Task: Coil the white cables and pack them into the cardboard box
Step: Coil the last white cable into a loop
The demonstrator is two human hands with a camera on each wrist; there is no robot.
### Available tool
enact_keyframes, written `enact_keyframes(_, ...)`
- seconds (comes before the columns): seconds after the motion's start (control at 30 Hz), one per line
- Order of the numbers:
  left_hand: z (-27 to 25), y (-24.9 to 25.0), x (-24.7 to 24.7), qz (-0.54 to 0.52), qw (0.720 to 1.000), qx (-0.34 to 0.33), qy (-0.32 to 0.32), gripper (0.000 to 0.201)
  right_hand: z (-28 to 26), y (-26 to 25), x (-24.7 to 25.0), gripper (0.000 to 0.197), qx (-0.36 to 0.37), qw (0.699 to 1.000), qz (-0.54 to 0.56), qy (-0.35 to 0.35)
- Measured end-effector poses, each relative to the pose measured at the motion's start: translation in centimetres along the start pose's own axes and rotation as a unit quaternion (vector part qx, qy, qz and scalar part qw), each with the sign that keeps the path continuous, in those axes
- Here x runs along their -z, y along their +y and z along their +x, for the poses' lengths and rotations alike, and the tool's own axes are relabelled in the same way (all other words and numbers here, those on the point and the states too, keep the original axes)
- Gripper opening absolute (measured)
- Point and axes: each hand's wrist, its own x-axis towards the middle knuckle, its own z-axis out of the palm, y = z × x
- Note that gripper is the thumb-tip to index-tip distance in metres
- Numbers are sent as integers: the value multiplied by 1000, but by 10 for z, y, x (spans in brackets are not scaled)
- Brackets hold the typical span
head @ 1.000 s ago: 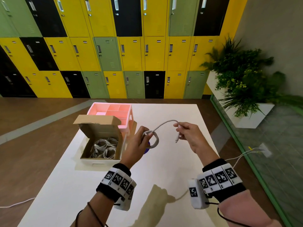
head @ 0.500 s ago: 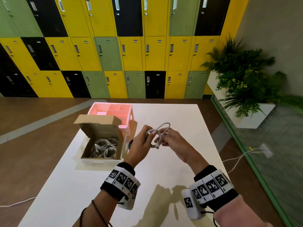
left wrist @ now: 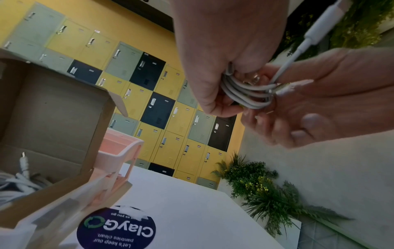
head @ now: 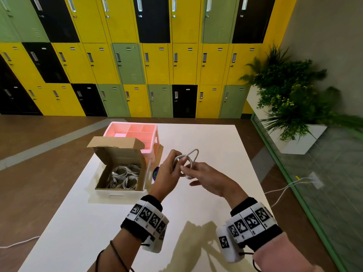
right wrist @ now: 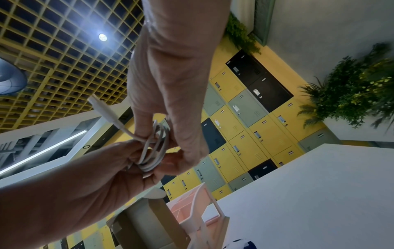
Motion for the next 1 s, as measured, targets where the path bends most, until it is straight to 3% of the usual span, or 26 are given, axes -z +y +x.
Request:
enact_keyframes(0.17, -1, -1, -3, 2, 1000, 1, 20, 11, 6, -5, 8, 17, -28, 998, 51, -13)
enact_keyframes(0.3, 0, -7, -6, 12, 998, -2, 60, 14, 5, -12, 6, 59, -55, 989, 125, 54)
enact_keyframes(0.37, 3, -16, -6, 16, 996, 8, 90, 15, -1, -16, 5, 75, -61, 989, 132, 40)
enact_keyframes(0.57, 7, -37, 0, 88, 985, 38, 142, 30, -12, -23, 2, 98, -12, 1000, -16, -14)
enact_keyframes(0.73, 7, -37, 1, 91, 980, 47, 172, 14, -17, -27, 3, 94, -9, 998, -18, -66)
enact_keyframes(1.0, 8, -43, 2, 96, 980, 54, 168, 14, -20, -32, 8, 89, 22, 991, -35, -127)
